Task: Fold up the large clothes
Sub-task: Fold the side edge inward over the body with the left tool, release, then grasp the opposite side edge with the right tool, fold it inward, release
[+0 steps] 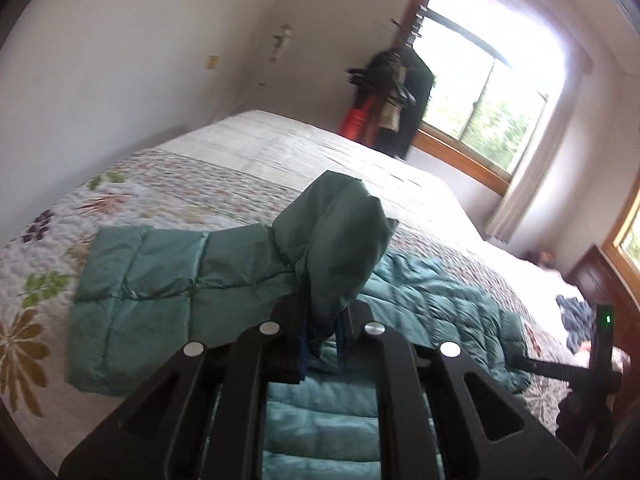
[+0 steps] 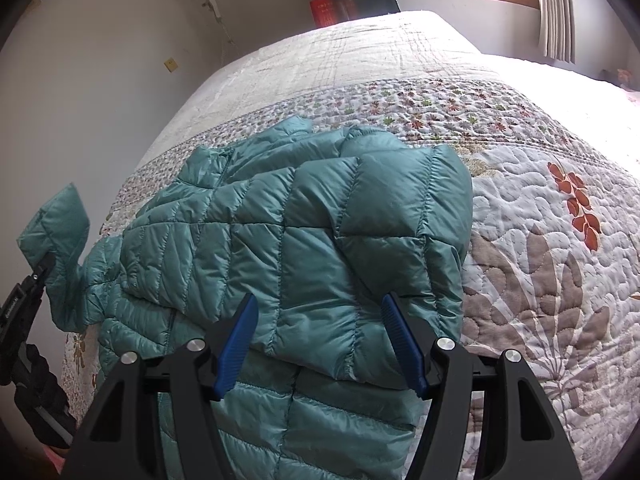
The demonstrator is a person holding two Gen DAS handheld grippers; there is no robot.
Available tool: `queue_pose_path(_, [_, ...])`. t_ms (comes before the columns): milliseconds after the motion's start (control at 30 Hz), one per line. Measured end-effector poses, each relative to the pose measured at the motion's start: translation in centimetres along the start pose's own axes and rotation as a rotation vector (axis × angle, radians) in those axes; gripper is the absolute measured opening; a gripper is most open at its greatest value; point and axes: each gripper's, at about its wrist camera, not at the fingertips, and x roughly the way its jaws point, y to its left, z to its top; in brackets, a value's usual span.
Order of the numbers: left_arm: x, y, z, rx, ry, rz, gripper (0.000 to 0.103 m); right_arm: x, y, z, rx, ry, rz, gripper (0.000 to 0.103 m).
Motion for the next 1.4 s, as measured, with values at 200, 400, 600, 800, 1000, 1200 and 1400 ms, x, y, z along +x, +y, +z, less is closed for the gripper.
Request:
queue_pose_path(200, [4.6, -1.4, -3.2, 0.077, 0.133, -0.068, 0.01, 0.1, -0.2, 0.0, -0.005, 0.0, -0.004, 0.065])
queue_pose_path(400, [8.5, -1.1, -5.8, 0.127, 0.246, -0.055, 0.014, 0.6, 0.2, -0.2, -0.015, 0.012, -0.011, 0.065])
queue_pose_path(600, [9.3, -2.5, -6.9, 0.21, 0.301, -0.129, 0.03, 0.5, 0.6, -0.3, -0.026, 0.01, -0.011, 0.065])
queue_pose_path(800, [4.2, -4.4, -5.9, 0.228, 0.279, -0.355, 0.064, -0.1, 1.3, -0.5, -0.041, 0.005, 0.007, 0.065])
queue_pose_path(1000, [-1.8, -2.3, -2.1, 0.193, 0.104, -0.384, 0.083, -0.2, 2.9, -0.9, -0.056, 0.022, 0.091, 0.065])
queue_pose_path(1200, [0.0, 3.2, -0.4, 0.118, 0.105, -0.058, 0.084, 1.0, 6.4, -1.9, -0.121, 0.086, 0.192, 0.065])
queue_pose_path(1400, [1.5, 7.0, 0.6, 0.049, 0.106, 0.014, 0.084, 3.3, 11.2, -2.2, -0.19, 0.139, 0.212, 0.065])
